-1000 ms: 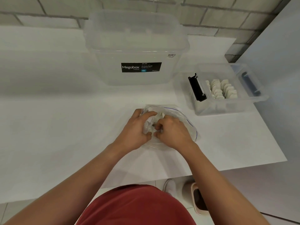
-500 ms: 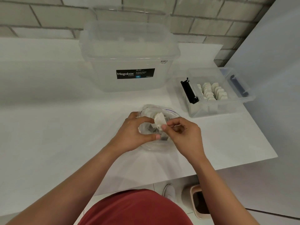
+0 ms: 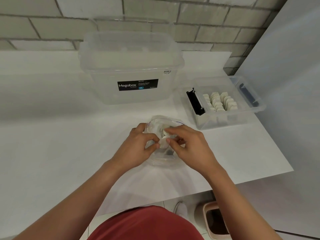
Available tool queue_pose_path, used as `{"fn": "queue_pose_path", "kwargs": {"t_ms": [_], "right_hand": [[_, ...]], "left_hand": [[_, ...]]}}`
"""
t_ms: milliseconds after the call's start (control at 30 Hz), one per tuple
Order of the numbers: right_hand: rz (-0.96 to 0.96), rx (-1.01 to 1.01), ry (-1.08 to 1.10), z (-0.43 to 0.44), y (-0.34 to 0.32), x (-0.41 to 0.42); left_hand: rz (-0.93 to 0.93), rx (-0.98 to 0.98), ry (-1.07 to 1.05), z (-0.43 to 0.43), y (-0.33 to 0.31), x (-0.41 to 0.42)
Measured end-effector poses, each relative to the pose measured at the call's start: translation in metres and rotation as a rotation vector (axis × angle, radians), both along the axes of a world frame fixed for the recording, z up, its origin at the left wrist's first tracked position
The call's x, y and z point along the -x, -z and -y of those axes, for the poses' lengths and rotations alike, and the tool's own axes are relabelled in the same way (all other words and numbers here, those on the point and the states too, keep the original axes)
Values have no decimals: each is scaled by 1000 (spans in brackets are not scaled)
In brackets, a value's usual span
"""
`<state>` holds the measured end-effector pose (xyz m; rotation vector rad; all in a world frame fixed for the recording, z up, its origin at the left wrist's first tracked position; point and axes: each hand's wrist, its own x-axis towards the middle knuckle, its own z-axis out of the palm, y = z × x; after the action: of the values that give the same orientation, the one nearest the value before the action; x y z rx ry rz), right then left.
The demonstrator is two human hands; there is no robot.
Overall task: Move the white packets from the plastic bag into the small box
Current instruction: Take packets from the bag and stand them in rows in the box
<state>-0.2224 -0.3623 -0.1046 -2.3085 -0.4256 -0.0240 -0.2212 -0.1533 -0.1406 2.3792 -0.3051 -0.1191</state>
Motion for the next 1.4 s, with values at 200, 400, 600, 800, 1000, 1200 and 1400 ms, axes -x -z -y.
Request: {"fn": "queue_pose_path", "kwargs": {"t_ms": [200, 400, 600, 800, 1000, 1200, 1400], "right_hand": [[48, 157, -85, 21, -19, -12], [174, 72, 113, 95, -93, -42], [243, 275, 279, 175, -129, -117], [-13, 699, 115, 215, -100, -187], [-270, 1005, -140, 212, -72, -208], [-104, 1372, -196, 194, -55, -212], [-71, 1539, -189, 187, -47, -210]], "left_hand": [[-33, -29, -61, 7, -7, -4], [-179, -72, -170, 20, 4, -7], [-183, -131, -288, 41, 9, -9], [-194, -155, -393, 46, 12, -14], [-198, -164, -449, 51, 12, -17], [-202, -164, -477, 54, 11, -15], [-190, -129, -472, 54, 10, -15]]}}
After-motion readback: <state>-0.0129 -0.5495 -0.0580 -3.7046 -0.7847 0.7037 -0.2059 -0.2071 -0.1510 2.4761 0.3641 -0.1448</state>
